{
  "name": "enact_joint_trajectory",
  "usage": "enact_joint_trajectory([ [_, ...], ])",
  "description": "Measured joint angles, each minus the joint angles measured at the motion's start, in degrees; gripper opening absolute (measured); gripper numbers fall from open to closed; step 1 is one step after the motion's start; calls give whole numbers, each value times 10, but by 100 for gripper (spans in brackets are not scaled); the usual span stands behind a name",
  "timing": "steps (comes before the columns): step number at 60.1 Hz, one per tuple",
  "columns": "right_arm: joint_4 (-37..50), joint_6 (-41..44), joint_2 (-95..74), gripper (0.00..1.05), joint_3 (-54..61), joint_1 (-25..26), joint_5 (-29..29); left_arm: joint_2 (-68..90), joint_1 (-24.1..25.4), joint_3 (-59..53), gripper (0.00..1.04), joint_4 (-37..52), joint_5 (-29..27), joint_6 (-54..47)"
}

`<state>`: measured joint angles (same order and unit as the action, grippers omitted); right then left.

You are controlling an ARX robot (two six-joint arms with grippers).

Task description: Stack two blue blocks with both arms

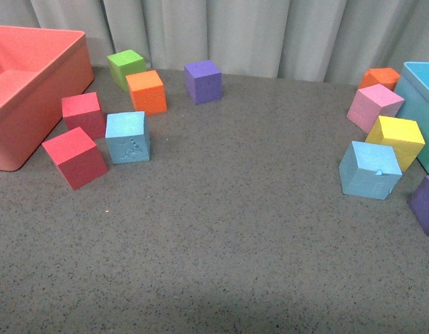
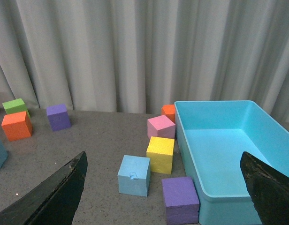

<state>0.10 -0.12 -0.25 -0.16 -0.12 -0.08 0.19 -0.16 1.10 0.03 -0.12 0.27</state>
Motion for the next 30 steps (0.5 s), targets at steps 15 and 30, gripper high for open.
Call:
enact_joint_trajectory([
  [15,0,0,0,95,0,0,0,0,0,0,98,0,0,0],
  [30,0,0,0,95,0,0,0,0,0,0,98,0,0,0],
])
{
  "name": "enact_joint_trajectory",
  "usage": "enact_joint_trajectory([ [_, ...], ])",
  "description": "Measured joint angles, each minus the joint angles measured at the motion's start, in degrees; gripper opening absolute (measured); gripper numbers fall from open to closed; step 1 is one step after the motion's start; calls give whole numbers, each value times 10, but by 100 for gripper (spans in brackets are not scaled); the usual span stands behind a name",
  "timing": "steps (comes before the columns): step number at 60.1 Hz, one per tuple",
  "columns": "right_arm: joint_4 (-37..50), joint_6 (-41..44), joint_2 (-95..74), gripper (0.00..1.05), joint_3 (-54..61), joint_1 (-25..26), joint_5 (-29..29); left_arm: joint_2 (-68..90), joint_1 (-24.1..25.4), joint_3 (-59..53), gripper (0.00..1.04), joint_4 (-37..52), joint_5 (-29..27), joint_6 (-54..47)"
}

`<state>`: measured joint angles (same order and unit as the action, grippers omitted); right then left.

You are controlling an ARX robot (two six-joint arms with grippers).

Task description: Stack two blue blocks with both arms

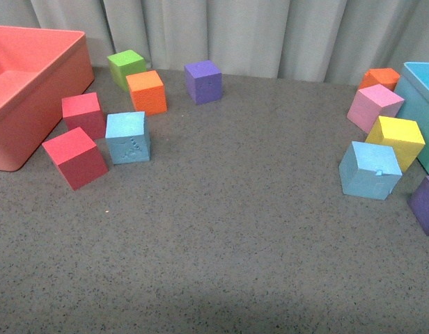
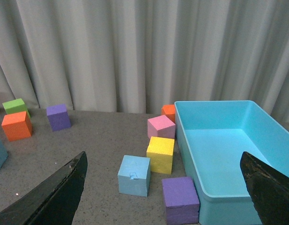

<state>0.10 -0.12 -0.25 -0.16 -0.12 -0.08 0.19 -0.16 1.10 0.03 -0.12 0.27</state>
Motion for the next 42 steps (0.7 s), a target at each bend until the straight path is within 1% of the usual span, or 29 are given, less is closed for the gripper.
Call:
enact_joint_trajectory([
  [28,0,3,0,95,0,-1,4,0,0,0,98,0,0,0],
  [29,4,11,-4,95,0,-9,29,0,0,0,98,0,0,0],
  [30,11,27,-11,95,0,-20,72,0,0,0,98,0,0,0],
  [33,34,70,-43,95,-1,-53,169,0,0,0,98,0,0,0],
  [34,44,87,-61,95,-1,-63,194,0,0,0,98,0,0,0],
  [36,64,98,-93,95,-1,-71,207,0,0,0,98,0,0,0],
  [38,91,110,-130,95,-2,-76,204,0,0,0,98,0,0,0],
  [42,176,120,-236,95,-9,-81,190,0,0,0,98,0,0,0],
])
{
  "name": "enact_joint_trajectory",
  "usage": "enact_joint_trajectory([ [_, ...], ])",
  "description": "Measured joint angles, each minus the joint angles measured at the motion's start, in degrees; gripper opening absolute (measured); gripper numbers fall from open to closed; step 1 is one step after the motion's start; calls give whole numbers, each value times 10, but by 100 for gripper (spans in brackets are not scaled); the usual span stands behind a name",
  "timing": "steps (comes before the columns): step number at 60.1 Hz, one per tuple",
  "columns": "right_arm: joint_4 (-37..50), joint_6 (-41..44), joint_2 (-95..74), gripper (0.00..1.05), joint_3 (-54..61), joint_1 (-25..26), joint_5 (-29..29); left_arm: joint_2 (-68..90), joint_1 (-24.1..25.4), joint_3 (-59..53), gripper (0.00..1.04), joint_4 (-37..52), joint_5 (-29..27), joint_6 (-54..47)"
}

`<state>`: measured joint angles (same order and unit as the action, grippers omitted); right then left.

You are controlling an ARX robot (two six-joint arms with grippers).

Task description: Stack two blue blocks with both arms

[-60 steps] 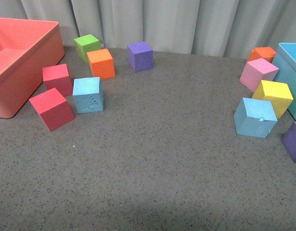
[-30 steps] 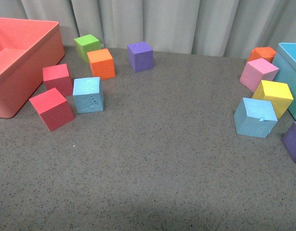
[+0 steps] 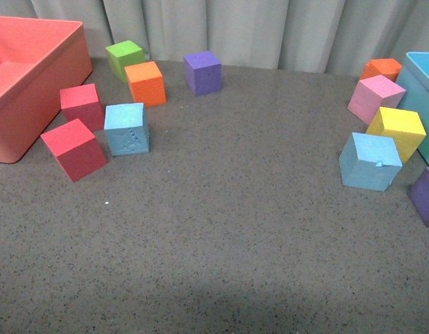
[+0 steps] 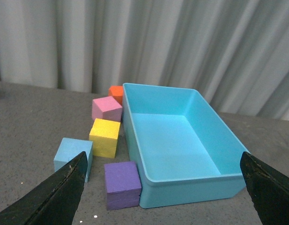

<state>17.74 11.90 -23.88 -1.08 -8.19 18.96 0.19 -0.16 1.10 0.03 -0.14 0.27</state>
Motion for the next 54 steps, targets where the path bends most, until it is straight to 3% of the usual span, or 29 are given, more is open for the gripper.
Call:
enact_joint_trajectory([
  [12,184,-26,-361,95,-114,7,-28,0,0,0,98,0,0,0],
  [17,193,-45,-483,95,-170,12,-40,0,0,0,98,0,0,0],
  [31,60,-150,-711,95,-356,27,-67,0,0,0,98,0,0,0],
  [54,-164,-256,-868,95,-551,18,-112,0,0,0,98,0,0,0],
])
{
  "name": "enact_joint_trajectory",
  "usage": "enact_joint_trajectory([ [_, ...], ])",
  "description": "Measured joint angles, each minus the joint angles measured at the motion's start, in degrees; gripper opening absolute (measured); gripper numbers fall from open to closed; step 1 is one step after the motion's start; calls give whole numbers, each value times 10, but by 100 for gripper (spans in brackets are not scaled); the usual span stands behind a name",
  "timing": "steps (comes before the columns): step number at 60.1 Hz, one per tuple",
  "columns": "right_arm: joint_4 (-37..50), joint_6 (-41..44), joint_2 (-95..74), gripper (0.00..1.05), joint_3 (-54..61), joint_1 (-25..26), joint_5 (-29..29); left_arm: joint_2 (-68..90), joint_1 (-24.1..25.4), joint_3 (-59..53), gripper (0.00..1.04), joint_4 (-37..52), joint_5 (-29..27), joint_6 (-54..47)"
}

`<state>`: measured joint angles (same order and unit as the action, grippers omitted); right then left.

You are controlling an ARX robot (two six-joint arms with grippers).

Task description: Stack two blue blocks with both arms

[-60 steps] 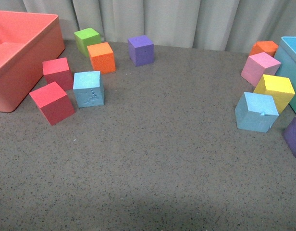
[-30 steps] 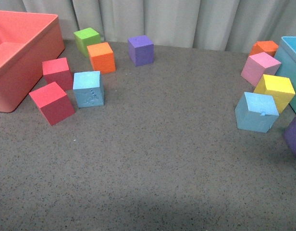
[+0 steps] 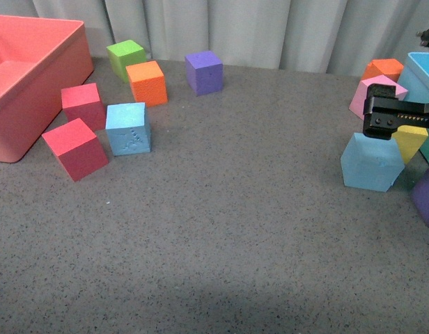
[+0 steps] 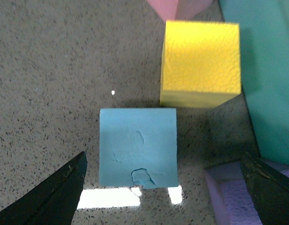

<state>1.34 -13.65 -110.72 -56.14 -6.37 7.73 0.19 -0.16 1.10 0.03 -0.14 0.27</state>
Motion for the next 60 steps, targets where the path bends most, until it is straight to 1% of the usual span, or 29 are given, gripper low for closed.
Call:
enact_joint_trajectory([
  [8,-42,-11,-35,95,-32,-3,-2,0,0,0,98,0,0,0],
  [23,-57,-11,-107,95,-97,-4,-20,0,0,0,98,0,0,0],
  [28,-84,-13,-126,95,-121,-4,-19,0,0,0,98,0,0,0],
  [30,-92,-17,-131,93,-128,-5,-19,0,0,0,98,0,0,0],
  [35,-115,-20,-147,75,-147,-6,-20,0,0,0,98,0,0,0],
  [37,-120,-21,-150,72,-150,-7,-20,0,0,0,98,0,0,0],
  [38,-122,-21,-151,68,-152,-8,-19,0,0,0,98,0,0,0],
  [41,-126,-21,-153,62,-155,-9,-18,0,0,0,98,0,0,0],
  [45,-127,-23,-153,56,-157,-11,-19,0,0,0,98,0,0,0],
  [51,-127,-27,-153,51,-158,-16,-22,0,0,0,98,0,0,0],
  [53,-124,-35,-152,50,-158,-20,-35,0,0,0,98,0,0,0],
  [60,-118,-44,-145,48,-158,-37,-49,0,0,0,98,0,0,0],
])
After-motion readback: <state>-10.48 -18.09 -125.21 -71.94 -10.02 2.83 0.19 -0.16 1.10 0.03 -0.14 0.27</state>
